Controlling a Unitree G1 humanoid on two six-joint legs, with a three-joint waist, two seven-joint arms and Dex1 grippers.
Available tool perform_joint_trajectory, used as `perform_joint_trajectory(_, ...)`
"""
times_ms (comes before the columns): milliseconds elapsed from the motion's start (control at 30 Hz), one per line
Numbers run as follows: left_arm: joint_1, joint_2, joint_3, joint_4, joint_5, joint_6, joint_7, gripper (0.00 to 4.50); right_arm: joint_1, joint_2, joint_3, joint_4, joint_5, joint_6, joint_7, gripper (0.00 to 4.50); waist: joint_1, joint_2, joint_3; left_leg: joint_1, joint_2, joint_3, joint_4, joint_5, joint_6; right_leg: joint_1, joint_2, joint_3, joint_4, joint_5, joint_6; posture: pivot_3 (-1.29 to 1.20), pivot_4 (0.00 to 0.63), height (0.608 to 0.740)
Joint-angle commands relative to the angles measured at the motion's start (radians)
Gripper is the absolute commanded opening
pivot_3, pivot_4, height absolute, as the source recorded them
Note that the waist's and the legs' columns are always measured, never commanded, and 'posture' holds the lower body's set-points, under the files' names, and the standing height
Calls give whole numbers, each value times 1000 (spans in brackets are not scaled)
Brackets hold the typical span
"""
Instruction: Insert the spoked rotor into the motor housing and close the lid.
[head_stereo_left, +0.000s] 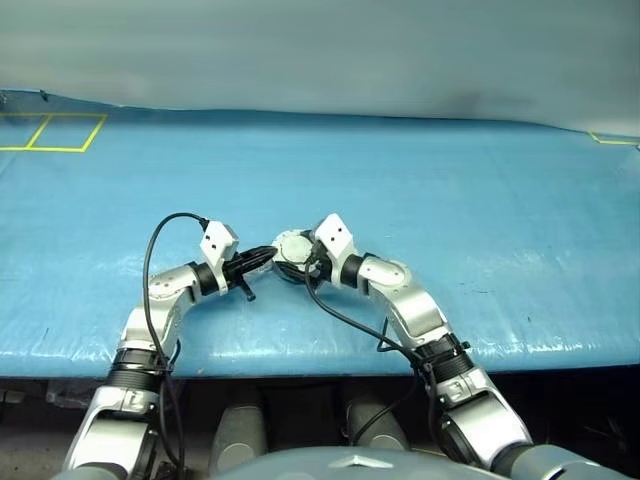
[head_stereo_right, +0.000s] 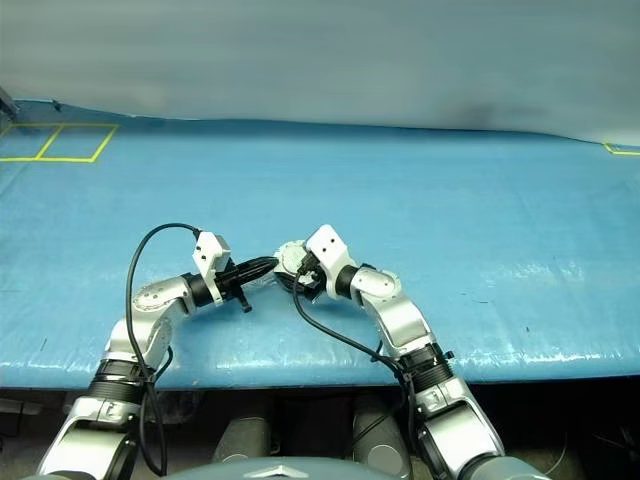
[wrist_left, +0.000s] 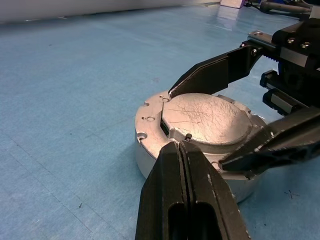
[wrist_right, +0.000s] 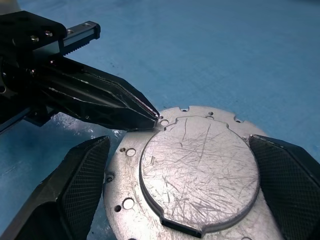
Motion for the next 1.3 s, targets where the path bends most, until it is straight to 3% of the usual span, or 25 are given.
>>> perform_joint_trajectory(33, 7, -7, -8, -26, -2, -1, -8, 0, 28, 7, -37, -110, 33, 40, -25, 4472, 3, 0, 0, 0, 0, 0, 0, 0, 0, 0, 0, 0, 0, 0, 0, 0, 150, 740)
perform_joint_trajectory(233, 13, -13, -11, -30, 0, -4, -9, 0, 67, 39, -151, -305, 153, 169, -89, 4472, 6, 0, 0, -2, 0, 0, 0, 0, 0, -1, 0, 0, -1, 0, 0, 0, 150, 740)
perform_joint_trajectory(333, 14, -13, -12, -31, 1, -5, -11, 0, 93, 79, -254, -365, 285, 309, -134, 4472, 9, 0, 0, -2, 0, -1, -1, 0, 0, -1, 0, -1, -1, 0, 0, 0, 150, 740)
perform_joint_trajectory(667, 21, -13, -16, -40, 5, -10, -13, 0, 219, 123, -515, -356, 636, 679, -216, 4472, 16, 0, 1, -3, 0, -1, -2, 0, 0, 0, 0, -1, -6, 0, 0, 0, 150, 740)
perform_joint_trajectory(867, 34, -5, -16, -51, 7, -8, -15, 0, 211, 202, -593, -264, 746, 735, -278, 4472, 14, 1, 1, -3, 1, -1, -4, 0, 0, 0, 0, -1, -8, 1, 1, 0, 150, 740)
perform_joint_trajectory(1300, 48, 0, -12, -74, 12, -8, -3, 0, 108, 285, -588, -31, 783, 639, -327, 4472, 1, 1, 0, -3, 0, -1, -6, 0, 0, 2, 0, -2, -12, 2, 3, 0, 150, 740)
